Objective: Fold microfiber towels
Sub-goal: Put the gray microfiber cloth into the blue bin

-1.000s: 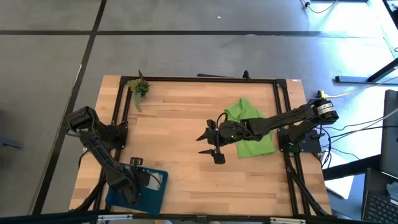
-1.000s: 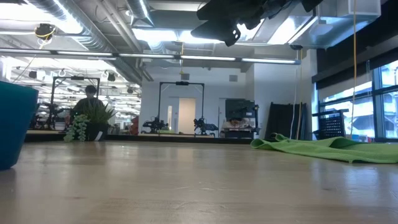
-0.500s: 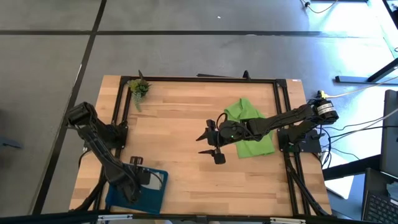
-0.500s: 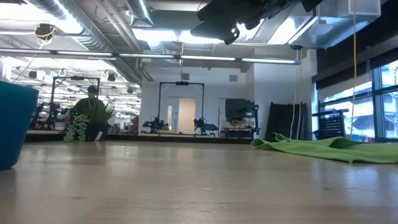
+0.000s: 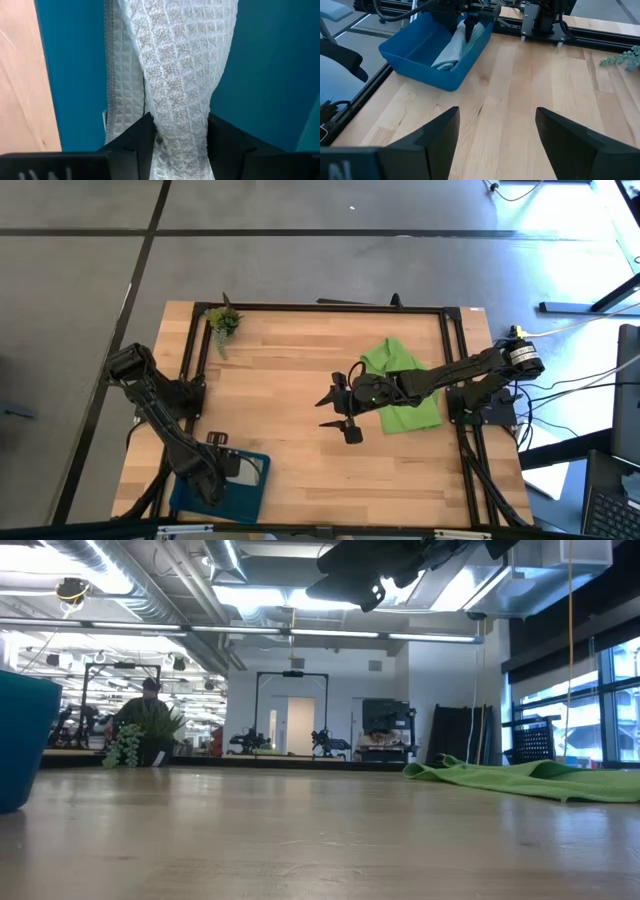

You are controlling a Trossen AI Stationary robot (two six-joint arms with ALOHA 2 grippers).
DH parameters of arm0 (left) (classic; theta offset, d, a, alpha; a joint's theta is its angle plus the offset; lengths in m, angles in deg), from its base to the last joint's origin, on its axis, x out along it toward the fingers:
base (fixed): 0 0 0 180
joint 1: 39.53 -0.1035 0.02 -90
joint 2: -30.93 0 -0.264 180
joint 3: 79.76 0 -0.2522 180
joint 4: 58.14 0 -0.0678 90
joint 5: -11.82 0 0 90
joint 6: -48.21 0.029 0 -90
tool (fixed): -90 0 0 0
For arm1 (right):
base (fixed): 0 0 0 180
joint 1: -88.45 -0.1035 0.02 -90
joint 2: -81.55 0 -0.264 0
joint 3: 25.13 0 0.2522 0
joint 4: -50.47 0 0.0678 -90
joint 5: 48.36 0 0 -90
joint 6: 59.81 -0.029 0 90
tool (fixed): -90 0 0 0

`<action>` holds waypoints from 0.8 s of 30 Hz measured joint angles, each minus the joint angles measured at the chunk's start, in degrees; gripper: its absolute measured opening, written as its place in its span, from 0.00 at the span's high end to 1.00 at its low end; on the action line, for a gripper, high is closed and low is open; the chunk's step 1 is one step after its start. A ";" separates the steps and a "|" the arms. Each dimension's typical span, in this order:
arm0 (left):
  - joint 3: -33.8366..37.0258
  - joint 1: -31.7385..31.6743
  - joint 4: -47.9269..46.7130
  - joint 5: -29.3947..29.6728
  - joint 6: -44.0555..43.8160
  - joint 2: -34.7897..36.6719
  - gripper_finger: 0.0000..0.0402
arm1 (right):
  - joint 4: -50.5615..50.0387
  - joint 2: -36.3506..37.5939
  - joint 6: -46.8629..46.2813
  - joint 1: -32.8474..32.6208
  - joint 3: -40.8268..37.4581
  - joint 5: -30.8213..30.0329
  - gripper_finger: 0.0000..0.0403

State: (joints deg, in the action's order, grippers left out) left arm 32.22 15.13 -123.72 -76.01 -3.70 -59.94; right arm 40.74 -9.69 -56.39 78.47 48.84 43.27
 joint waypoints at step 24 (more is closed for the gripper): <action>0.00 -0.37 -2.65 0.25 1.03 0.02 0.64 | 0.02 0.00 -0.10 0.00 0.00 -0.04 0.35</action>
State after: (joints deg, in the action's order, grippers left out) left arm 32.22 14.75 -126.37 -75.77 -2.67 -59.92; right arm 40.76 -9.69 -56.49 78.47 48.84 43.23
